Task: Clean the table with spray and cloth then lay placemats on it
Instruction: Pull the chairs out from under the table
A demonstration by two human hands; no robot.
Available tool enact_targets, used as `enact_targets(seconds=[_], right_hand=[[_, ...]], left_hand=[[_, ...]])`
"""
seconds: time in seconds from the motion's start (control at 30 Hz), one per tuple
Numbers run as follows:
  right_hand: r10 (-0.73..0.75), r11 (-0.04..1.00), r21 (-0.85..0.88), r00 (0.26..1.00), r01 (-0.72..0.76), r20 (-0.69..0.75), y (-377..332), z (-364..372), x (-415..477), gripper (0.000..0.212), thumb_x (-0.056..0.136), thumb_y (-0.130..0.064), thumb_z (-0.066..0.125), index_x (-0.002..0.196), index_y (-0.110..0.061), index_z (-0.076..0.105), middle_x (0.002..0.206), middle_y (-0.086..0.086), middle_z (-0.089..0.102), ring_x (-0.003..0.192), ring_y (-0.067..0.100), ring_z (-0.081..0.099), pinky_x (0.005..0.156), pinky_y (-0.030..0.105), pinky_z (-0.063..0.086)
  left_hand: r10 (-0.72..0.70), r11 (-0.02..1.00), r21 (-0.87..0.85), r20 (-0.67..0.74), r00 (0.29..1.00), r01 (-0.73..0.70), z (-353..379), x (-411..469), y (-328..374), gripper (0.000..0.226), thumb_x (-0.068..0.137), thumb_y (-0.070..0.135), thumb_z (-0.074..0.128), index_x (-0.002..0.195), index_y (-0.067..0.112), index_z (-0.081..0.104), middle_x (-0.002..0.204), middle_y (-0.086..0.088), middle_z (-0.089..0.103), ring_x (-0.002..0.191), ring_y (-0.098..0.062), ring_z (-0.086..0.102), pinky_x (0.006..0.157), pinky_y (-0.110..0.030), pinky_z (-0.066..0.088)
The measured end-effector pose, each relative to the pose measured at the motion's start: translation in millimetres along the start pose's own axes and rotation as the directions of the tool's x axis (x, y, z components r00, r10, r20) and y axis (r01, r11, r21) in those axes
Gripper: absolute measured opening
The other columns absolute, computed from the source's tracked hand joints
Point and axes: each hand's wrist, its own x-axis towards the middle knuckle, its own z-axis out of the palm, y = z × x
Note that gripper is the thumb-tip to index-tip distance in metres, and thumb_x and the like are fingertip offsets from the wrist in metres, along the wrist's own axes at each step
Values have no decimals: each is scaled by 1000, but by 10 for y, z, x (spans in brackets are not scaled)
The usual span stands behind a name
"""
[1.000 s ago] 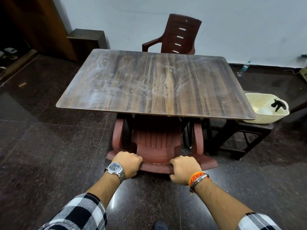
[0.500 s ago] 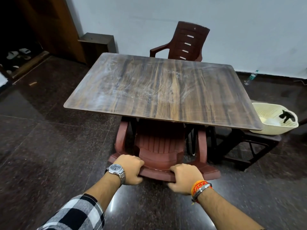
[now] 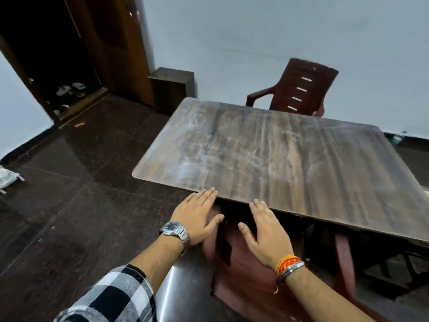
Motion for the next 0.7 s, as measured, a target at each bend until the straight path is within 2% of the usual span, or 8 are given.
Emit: enact_targets(seconds=[0.1, 0.2, 0.23, 0.27, 0.33, 0.4, 0.57, 0.7], right_hand=[[37, 997, -67, 993, -44, -110, -501, 185, 739, 75, 92, -56, 35, 147, -5, 30, 156, 11, 23, 145, 23, 17, 117, 38, 16], [65, 995, -66, 980, -78, -187, -1067, 212, 1547, 77, 92, -57, 32, 149, -5, 22, 158, 11, 16, 146, 23, 11, 118, 37, 9], [62, 995, -59, 978, -75, -198, -1305, 222, 1971, 78, 93, -57, 32, 150, -5, 21, 158, 11, 15, 146, 23, 10, 118, 37, 8], [49, 994, -81, 975, -68, -218, -1320, 126, 2112, 78, 93, -57, 31, 150, -5, 20, 158, 12, 14, 146, 23, 9, 119, 37, 8], [46, 990, -119, 976, -73, -211, -1776, 129, 2827, 79, 92, -58, 28, 150, -5, 18, 158, 13, 13, 147, 24, 8, 118, 39, 7], [37, 984, -161, 974, -74, -224, -1983, 59, 3212, 79, 93, -58, 27, 150, -5, 16, 159, 13, 10, 147, 25, 7, 118, 39, 4], [-13, 967, -250, 972, -47, -233, -2403, 145, 4121, 76, 96, -54, 33, 151, -5, 11, 159, 13, 7, 147, 25, 4, 118, 38, 1], [24, 960, -266, 973, -86, -230, -2644, 407, 4977, 77, 96, -55, 29, 151, -7, 8, 160, 12, 4, 147, 23, 1, 117, 36, -2]], left_hand=[[-25, 999, 22, -96, 995, 27, -235, 323, -741, 85, 90, 63, 15, 161, 17, 15, 169, 0, 14, 155, -20, 15, 123, -35, 6], [-22, 997, 72, -208, 978, 38, -634, 676, -1490, 81, 93, 60, 21, 159, 13, 20, 167, -4, 18, 154, -24, 21, 123, -41, 12], [-28, 995, 89, -236, 971, 51, -879, 844, -1833, 81, 94, 60, 20, 159, 12, 19, 168, -5, 17, 154, -25, 20, 123, -42, 11], [0, 992, 120, -269, 963, 34, -979, 941, -1825, 81, 94, 60, 17, 160, 13, 15, 168, -4, 13, 155, -24, 16, 124, -41, 7], [-9, 989, 140, -263, 965, 48, -1342, 1235, -2478, 80, 95, 61, 12, 161, 16, 3, 170, -1, 0, 157, -21, 3, 124, -40, -1], [-46, 985, 146, -303, 952, 94, -1528, 1443, -2777, 79, 97, 60, 16, 161, 17, -1, 170, 0, -4, 157, -20, -2, 124, -40, -3], [-70, 987, 113, -350, 934, 116, -1889, 1882, -3457, 79, 98, 59, 18, 161, 16, -1, 170, -1, -5, 157, -19, -3, 125, -41, -3], [-60, 986, 126, -348, 936, 110, -1988, 2444, -4179, 77, 101, 57, 23, 161, 15, 0, 170, -1, -3, 157, -20, -2, 124, -41, -2]])
